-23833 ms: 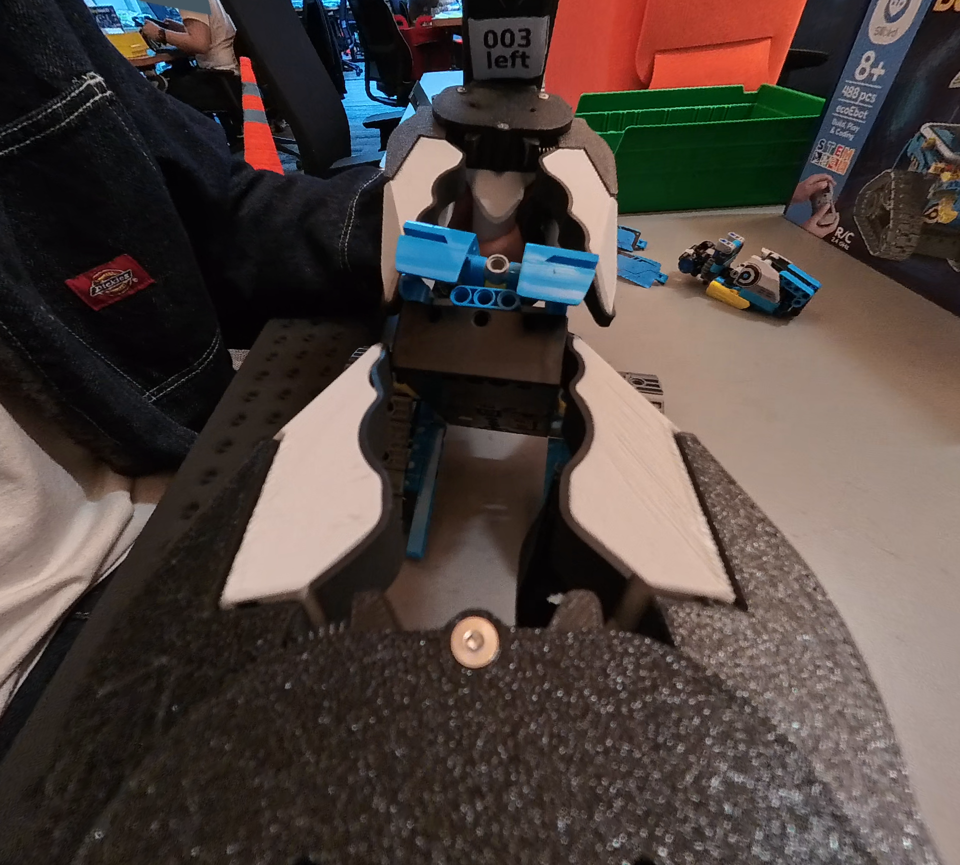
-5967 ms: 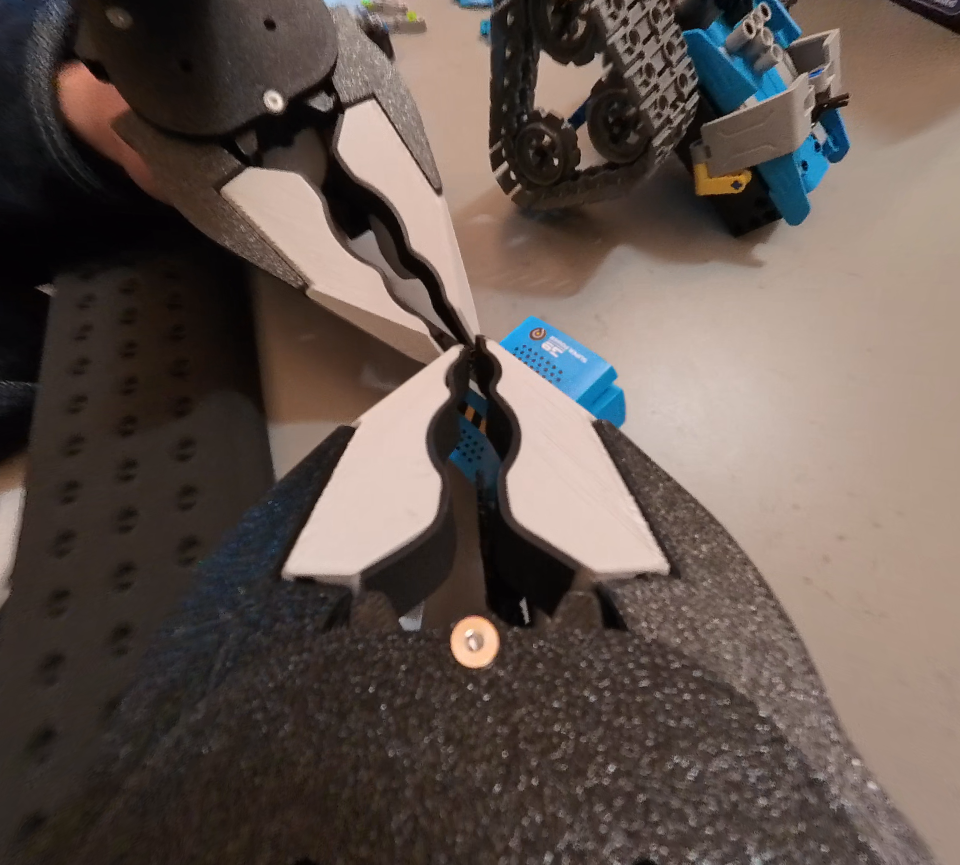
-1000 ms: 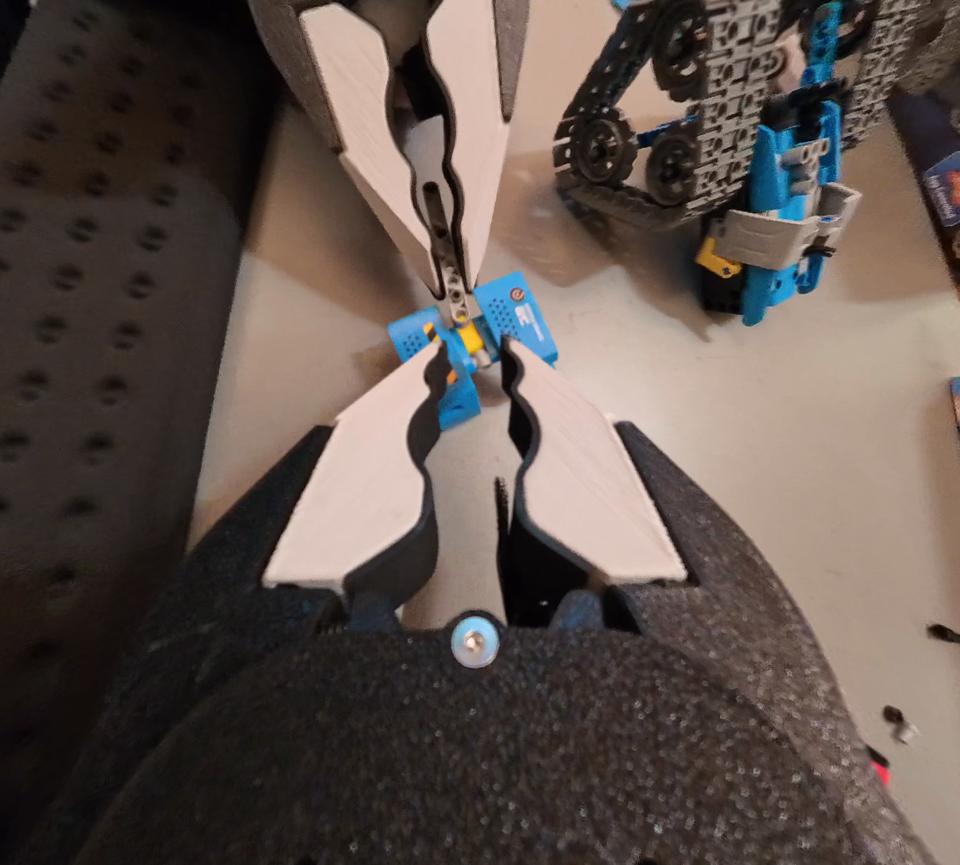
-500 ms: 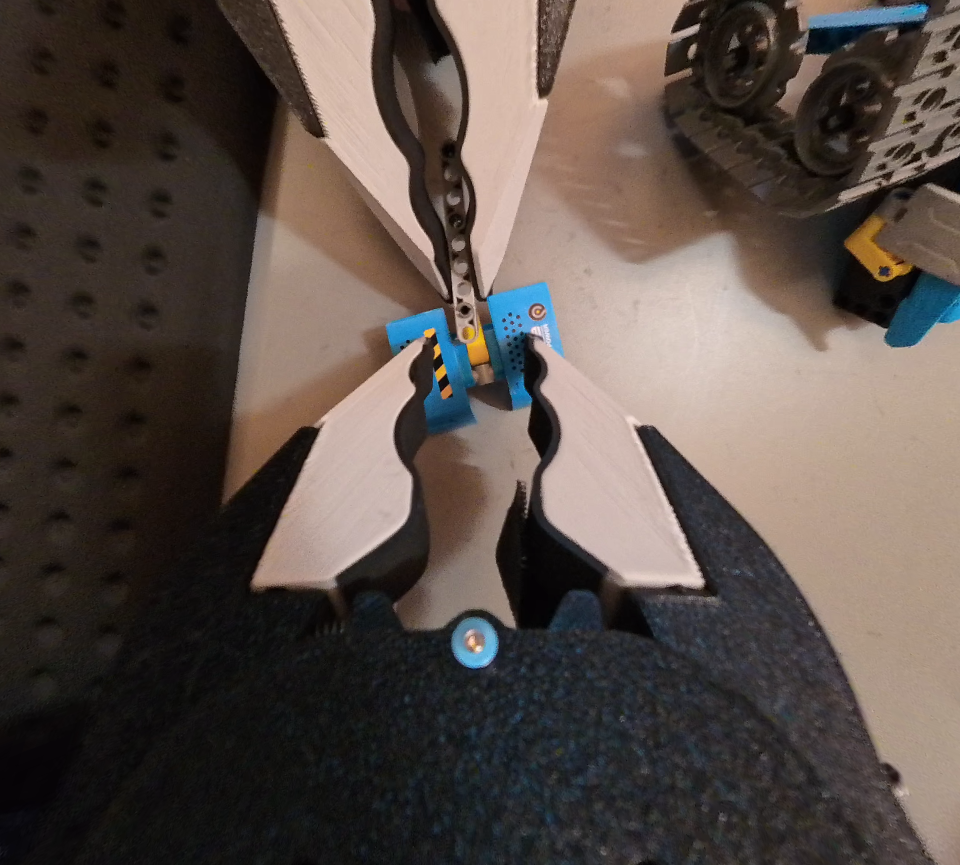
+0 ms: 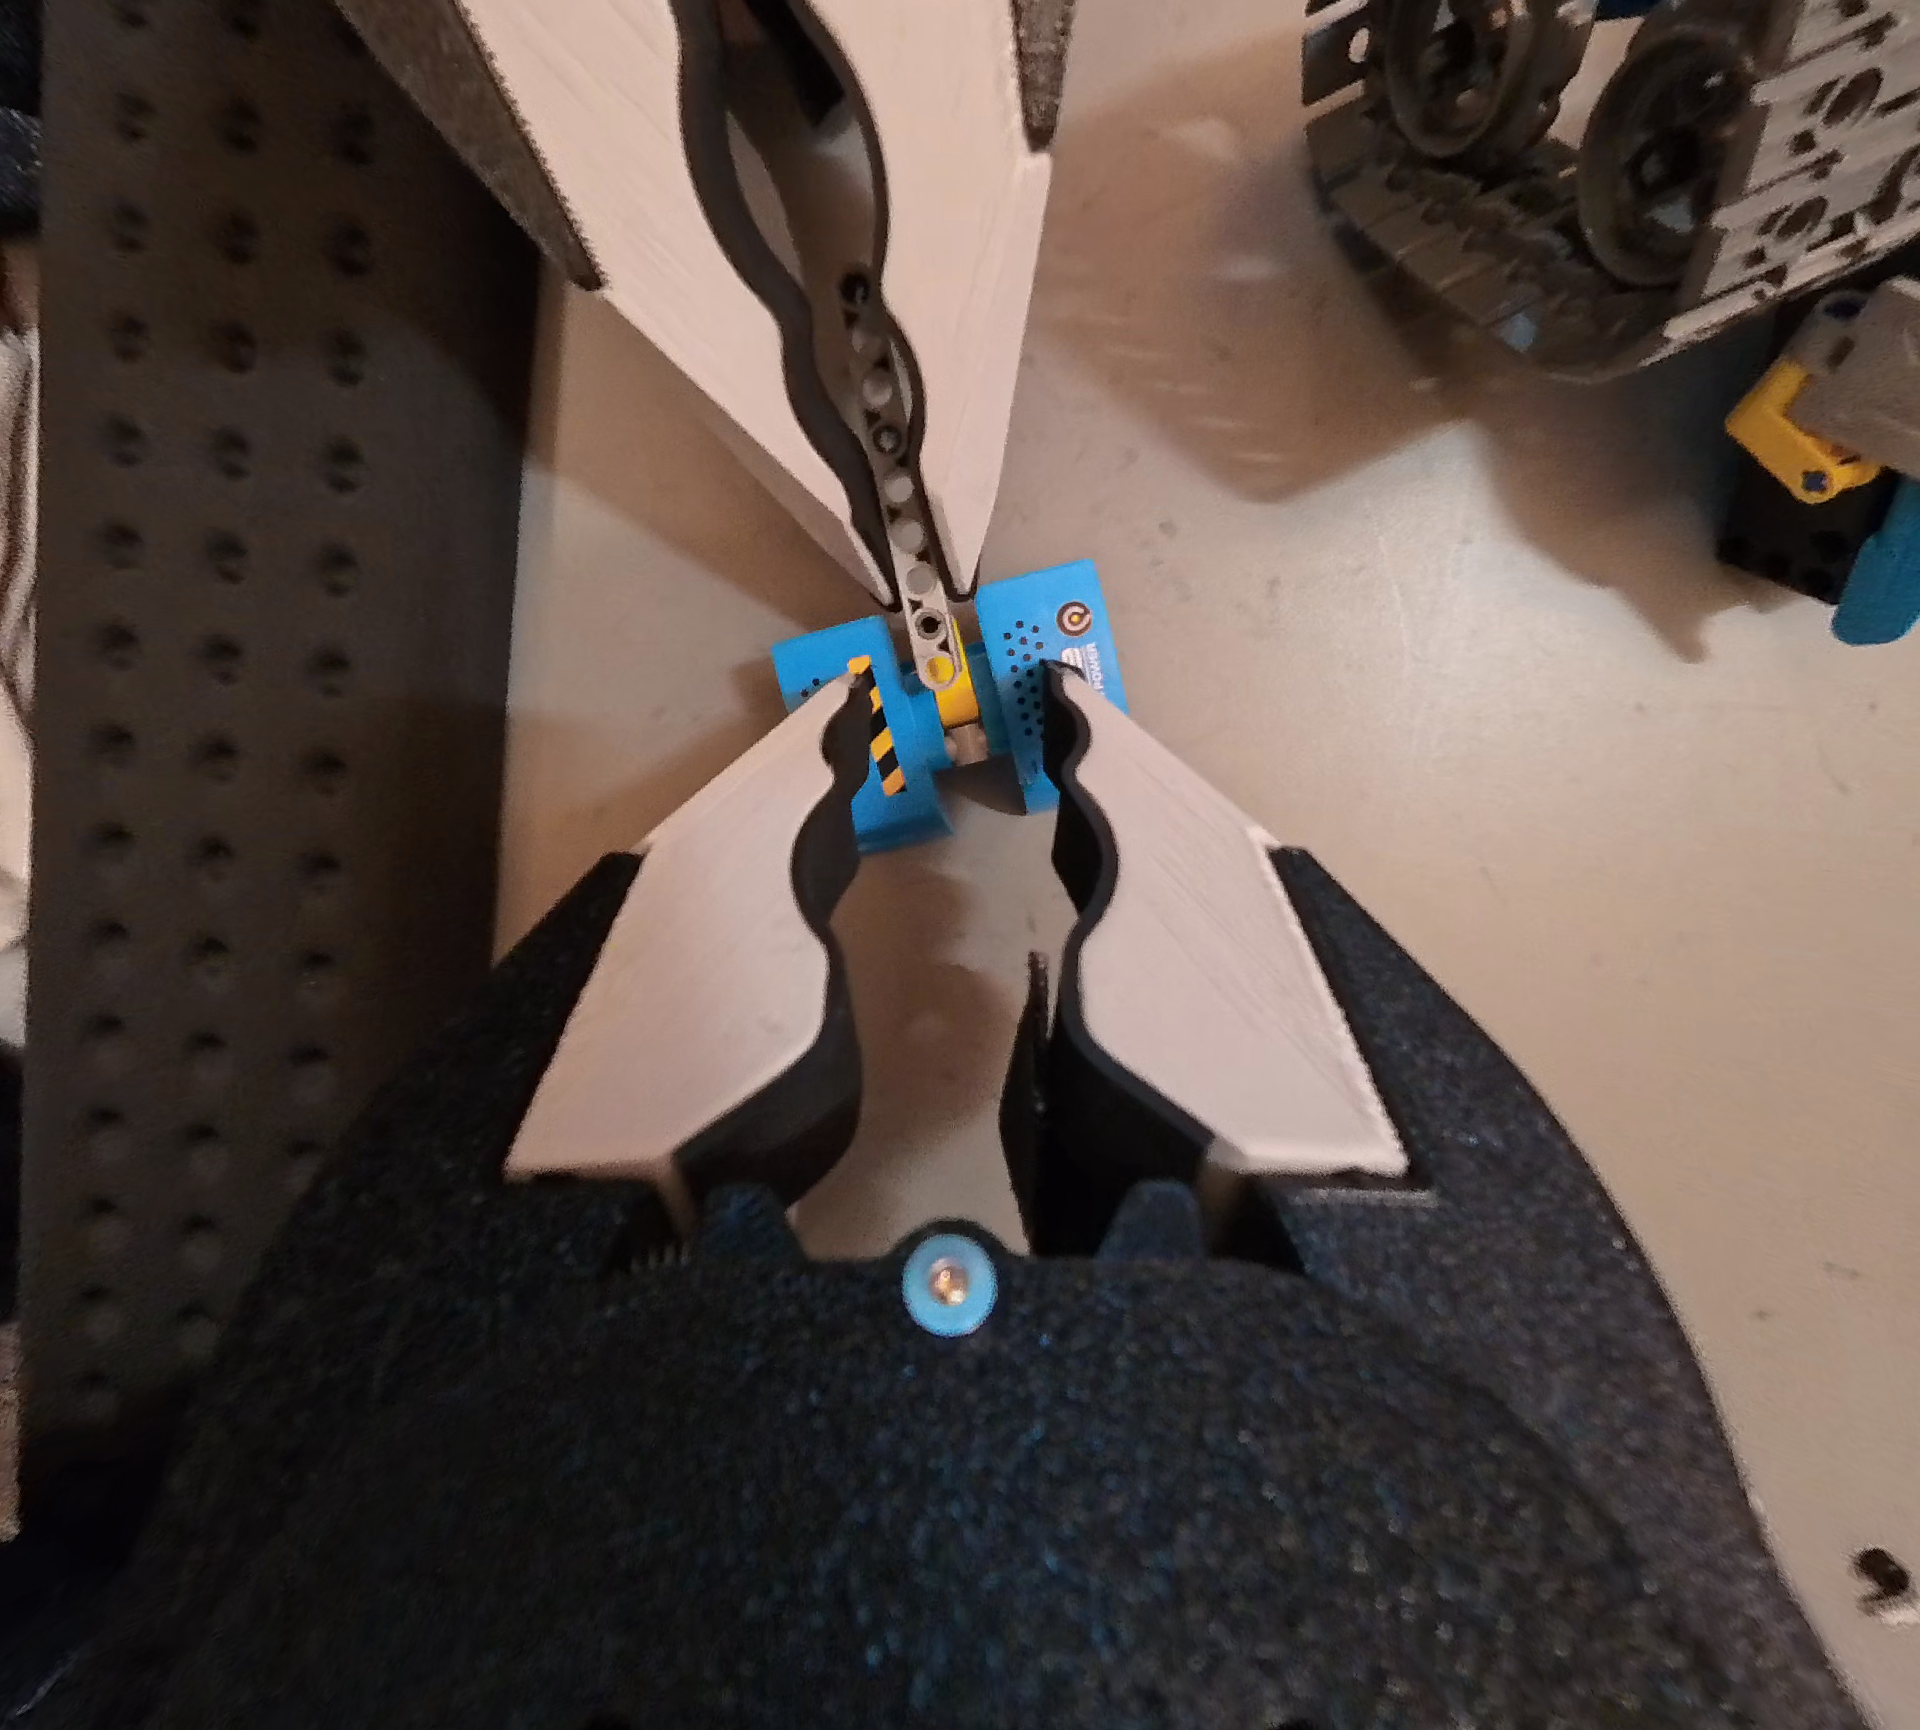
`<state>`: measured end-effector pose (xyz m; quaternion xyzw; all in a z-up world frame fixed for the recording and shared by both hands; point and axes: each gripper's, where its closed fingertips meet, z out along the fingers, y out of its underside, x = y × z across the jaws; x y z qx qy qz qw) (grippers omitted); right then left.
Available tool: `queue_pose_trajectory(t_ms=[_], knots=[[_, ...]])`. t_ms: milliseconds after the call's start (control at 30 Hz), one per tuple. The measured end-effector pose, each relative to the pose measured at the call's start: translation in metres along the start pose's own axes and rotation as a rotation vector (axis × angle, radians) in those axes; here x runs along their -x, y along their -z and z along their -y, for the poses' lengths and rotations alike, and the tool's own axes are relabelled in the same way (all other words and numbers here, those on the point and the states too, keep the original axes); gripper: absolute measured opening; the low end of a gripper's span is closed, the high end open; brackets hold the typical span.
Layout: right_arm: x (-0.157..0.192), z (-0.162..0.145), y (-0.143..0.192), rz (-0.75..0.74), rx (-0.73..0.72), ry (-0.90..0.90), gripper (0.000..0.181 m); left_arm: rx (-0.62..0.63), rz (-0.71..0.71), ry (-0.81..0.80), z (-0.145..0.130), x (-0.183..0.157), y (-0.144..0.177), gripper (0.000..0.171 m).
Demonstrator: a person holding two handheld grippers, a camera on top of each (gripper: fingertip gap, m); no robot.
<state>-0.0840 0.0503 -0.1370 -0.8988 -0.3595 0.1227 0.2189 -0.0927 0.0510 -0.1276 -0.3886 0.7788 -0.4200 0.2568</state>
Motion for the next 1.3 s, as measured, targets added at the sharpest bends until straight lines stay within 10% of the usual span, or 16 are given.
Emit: queue_pose_trajectory(t_ms=[167,267,367,733,1300], knots=[[0.000,-0.005,-0.013,0.001,0.008,0.030,0.000,-0.294,-0.017,0.150,0.048,0.016,0.027,0.004],[-0.001,-0.010,-0.006,0.007,0.022,-0.008,0.000,-0.114,0.090,0.105,0.012,0.030,0.019,0.004],[-0.003,-0.009,0.002,0.003,-0.053,-0.054,0.008,-0.243,0.091,0.204,0.029,0.045,0.037,0.005],[-0.016,0.071,0.071,-0.037,-0.817,-0.271,0.017,-0.492,-0.140,0.452,0.061,0.041,0.062,0.005],[0.000,0.062,0.049,0.033,-0.682,-0.197,0.001,-0.558,-0.162,0.375,0.078,0.020,0.068,0.006]])
